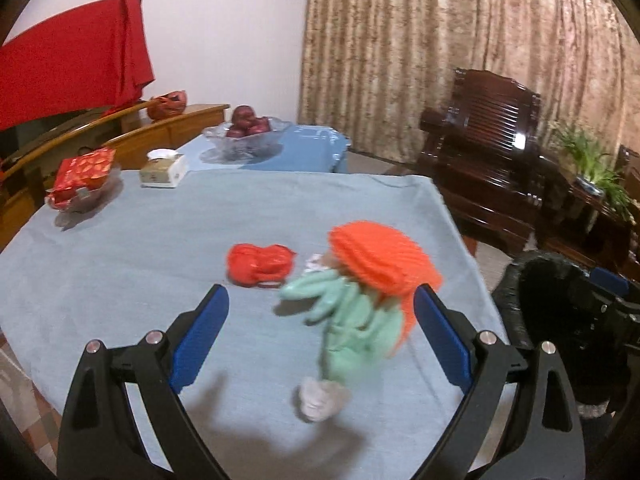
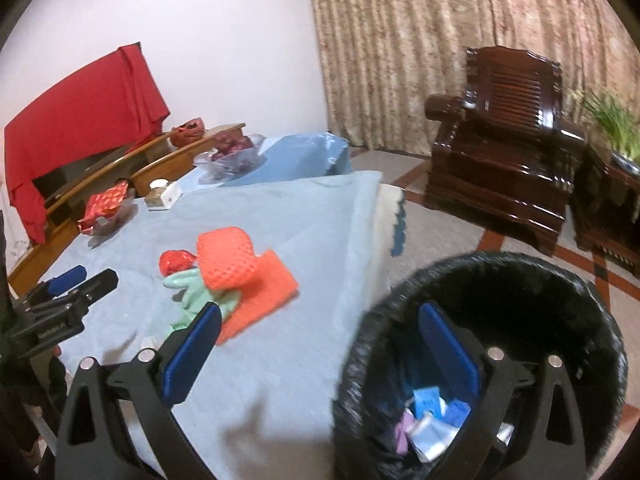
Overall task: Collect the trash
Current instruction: 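Move both grippers back over the table toward the remaining trash, then grasp the orange foam net with the right gripper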
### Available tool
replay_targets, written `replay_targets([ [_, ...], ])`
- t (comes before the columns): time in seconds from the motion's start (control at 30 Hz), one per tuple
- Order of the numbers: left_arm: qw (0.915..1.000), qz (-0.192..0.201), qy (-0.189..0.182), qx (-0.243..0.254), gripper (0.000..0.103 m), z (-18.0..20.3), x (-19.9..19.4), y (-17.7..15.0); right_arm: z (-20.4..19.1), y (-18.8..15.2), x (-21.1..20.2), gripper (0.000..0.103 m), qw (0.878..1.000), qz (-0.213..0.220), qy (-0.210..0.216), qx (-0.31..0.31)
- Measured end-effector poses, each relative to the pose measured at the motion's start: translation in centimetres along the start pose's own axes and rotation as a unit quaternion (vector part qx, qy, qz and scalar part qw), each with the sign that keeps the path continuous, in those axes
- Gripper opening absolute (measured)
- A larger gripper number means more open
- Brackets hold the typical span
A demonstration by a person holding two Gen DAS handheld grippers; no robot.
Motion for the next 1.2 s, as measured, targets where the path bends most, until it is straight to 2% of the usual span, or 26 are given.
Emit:
replay_targets([
  [0.4, 0.9992, 0.003, 0.034, -0.019, 0.091, -3.6, 3.7, 1.4, -5.9, 1.6, 8.2, 0.097, 0.998, -0.018, 0.026, -0.053],
  [0.63, 0.9987, -0.006, 0.044, -0.024, 0.091, -4.9, 6.0, 1.4, -6.8, 0.8, 12.4, 0.097, 0.997, -0.041, 0.040, -0.057],
  [0.93, 0.9979, -0.018, 0.053, -0.033, 0.091, -6.3, 9.1, 1.4, -7.7, 0.6, 16.0, 0.096, 0.994, -0.061, 0.055, -0.066],
  [1.1, 0.9979, -0.024, 0.051, -0.032, 0.091, -6.3, 10.8, 1.3, -7.9, 0.1, 17.6, 0.085, 0.992, -0.080, 0.067, -0.077],
  [1.17, 0.9979, -0.027, 0.050, -0.031, 0.091, -6.2, 11.4, 1.3, -8.1, -0.2, 18.0, 0.070, 0.990, -0.087, 0.076, -0.082],
  [1.2, 0.9979, -0.028, 0.050, -0.030, 0.091, -6.3, 11.8, 1.3, -8.2, -0.3, 18.1, 0.068, 0.989, -0.090, 0.080, -0.084],
])
Point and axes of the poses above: each gripper's, at about its wrist camera, not at the fingertips, and x roughly the way its jaws point, z to its right, y to its top, the point moved 3 cm from there along x, roughly the way its jaws point, and after that the axes turned 3 degrees about y, right-handed, at the moved point
